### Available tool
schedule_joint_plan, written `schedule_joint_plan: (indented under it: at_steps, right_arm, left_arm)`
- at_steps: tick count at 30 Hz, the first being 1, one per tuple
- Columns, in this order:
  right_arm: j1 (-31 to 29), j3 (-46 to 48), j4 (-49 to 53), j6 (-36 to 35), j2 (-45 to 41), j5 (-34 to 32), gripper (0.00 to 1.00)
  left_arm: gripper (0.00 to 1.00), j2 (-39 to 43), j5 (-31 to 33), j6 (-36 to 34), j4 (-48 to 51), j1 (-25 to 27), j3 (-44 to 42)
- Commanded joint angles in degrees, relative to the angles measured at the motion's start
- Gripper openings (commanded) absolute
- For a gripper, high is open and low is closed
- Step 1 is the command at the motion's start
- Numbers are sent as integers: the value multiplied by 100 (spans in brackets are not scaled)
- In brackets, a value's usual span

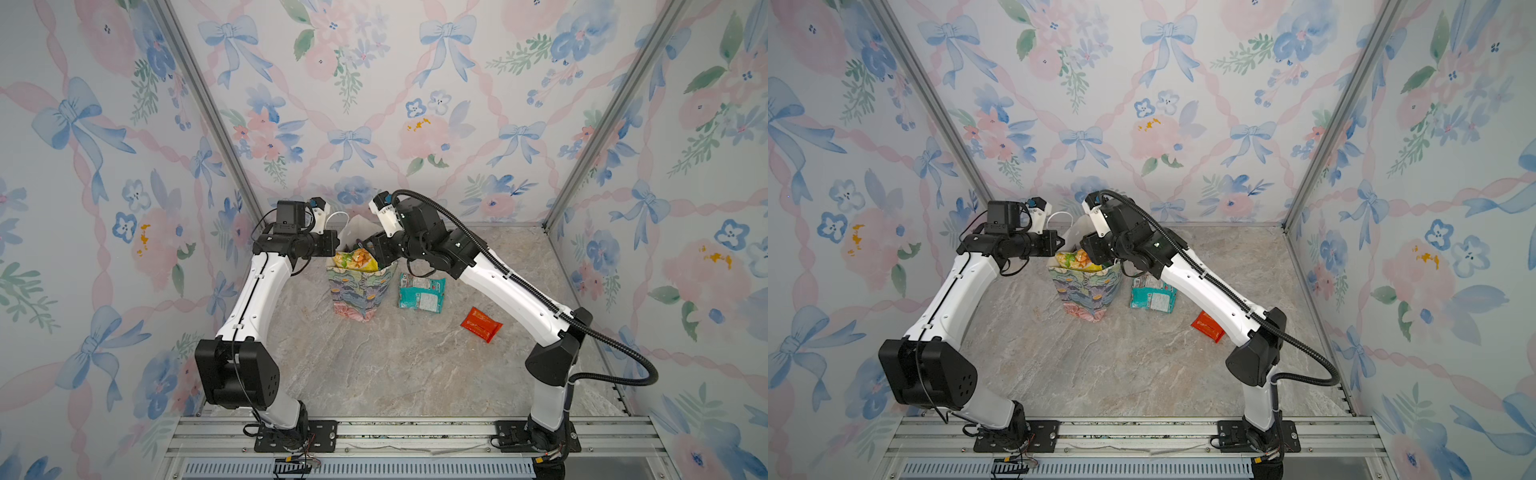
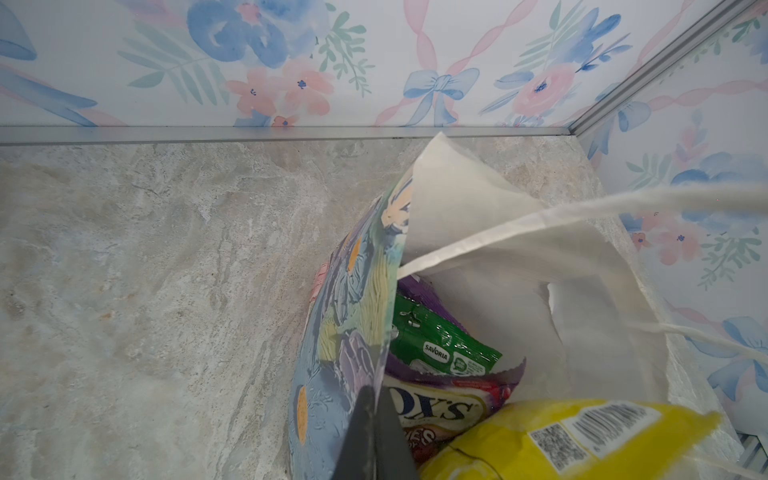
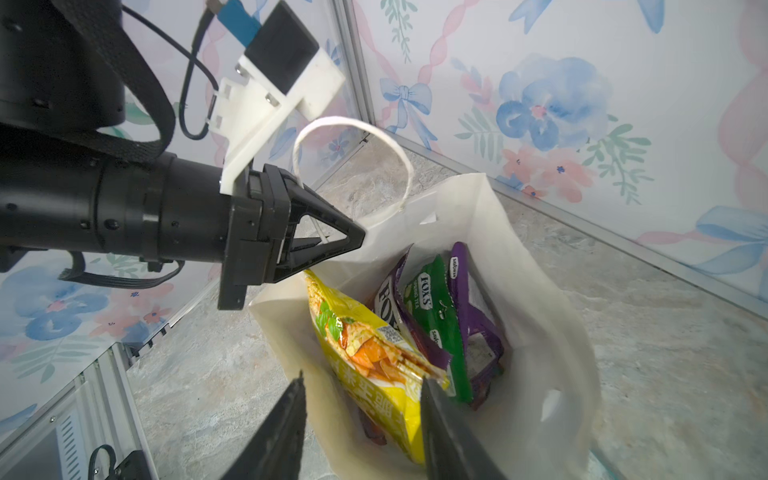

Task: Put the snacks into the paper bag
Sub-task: 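Open the right gripper and release the yellow chip bag inside the paper bag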

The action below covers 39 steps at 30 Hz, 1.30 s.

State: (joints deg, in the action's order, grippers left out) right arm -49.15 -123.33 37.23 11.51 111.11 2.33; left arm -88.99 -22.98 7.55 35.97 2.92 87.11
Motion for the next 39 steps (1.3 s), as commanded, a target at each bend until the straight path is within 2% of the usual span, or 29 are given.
schedule_joint_plan:
  at_steps: [1, 8, 20, 24, 31, 39]
  right_arm:
    - [-86, -271, 492, -161, 354, 57, 45]
    - [-98, -848, 782, -163, 998, 47, 42]
    - [268, -2342, 1123, 81, 2409, -85, 43]
    - [314, -2415, 1153, 91, 2606, -239, 44]
    - [380, -2457, 1233, 167, 2730, -312, 48]
    - [384, -2396, 852, 124, 1801, 170, 57]
  left_arm:
    - [0, 83, -22, -85, 104, -11, -76]
    - [0, 93, -22, -95, 98, -9, -78]
    - [0, 101, -14, -100, 104, -8, -75]
    - [0, 110, -4, -101, 102, -11, -81]
    - [0, 95, -18, -96, 104, -14, -75]
    - [0, 84, -5, -98, 101, -11, -85]
